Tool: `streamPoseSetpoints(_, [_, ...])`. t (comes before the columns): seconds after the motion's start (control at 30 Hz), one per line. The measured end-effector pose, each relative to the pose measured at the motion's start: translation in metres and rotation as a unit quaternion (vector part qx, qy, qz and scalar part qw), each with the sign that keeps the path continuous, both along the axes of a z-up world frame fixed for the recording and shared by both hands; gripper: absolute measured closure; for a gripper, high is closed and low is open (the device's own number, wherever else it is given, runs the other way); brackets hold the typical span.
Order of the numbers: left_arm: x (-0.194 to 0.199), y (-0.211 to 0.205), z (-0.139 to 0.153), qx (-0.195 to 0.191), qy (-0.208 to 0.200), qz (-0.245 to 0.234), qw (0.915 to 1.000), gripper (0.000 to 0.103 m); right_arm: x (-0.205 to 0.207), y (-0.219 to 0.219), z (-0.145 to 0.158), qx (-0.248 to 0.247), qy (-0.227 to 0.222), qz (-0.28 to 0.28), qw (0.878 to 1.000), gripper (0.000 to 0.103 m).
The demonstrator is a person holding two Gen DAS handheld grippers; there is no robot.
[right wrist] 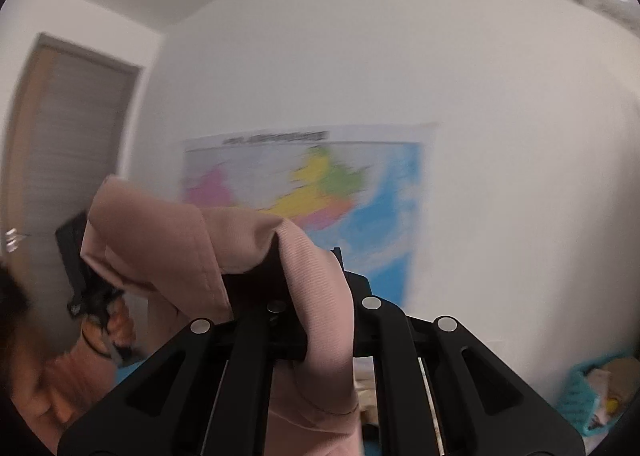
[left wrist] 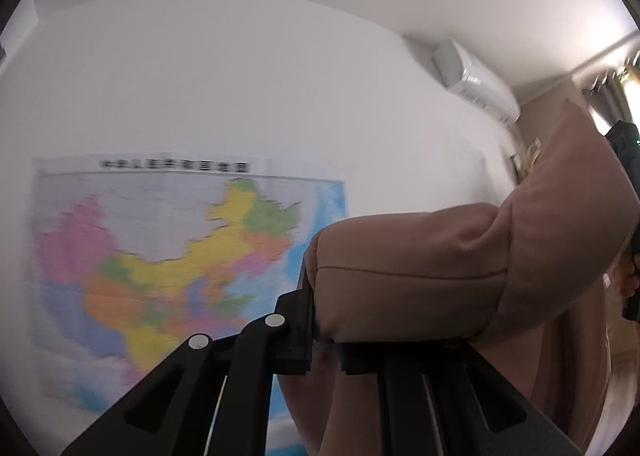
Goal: Fold large clothes
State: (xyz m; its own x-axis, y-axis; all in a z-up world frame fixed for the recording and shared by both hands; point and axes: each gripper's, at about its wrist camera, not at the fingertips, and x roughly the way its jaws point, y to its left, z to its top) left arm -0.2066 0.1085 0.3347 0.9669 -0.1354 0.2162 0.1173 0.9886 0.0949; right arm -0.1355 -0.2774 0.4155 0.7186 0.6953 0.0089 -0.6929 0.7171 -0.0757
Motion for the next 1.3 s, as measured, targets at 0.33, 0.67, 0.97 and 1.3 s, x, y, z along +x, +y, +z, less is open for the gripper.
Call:
streamPoseSetpoints(0.33, [0.041, 0.059, -0.074, -0.018, 0.18, 0.119, 0.9763, 0.093, 0.144, 0.116, -0.102, -0.028, 0.203, 0.097, 0.974, 0.094])
streamPoseSetpoints(0.67, [0.237, 0.153, -0.287, -0.102, 0.447, 0.2, 0.866, 0.092, 0.334, 0.239, -0.349, -0.129, 0.447, 0.033, 0.885, 0.095])
streamPoseSetpoints(0.97, [0.289, 0.185, -0.31, -0.096, 0.489, 0.204, 0.8429, 0.086, 0.393, 0.255, -0.379, -0.123, 0.493, 0.015, 0.861, 0.094])
streamPoseSetpoints(1.3, [0.303, 0.198, -0.339, -0.105, 0.526, 0.174, 0.8257, 0.038, 0.377, 0.235, -0.375, -0.127, 0.489, -0.009, 0.863, 0.022])
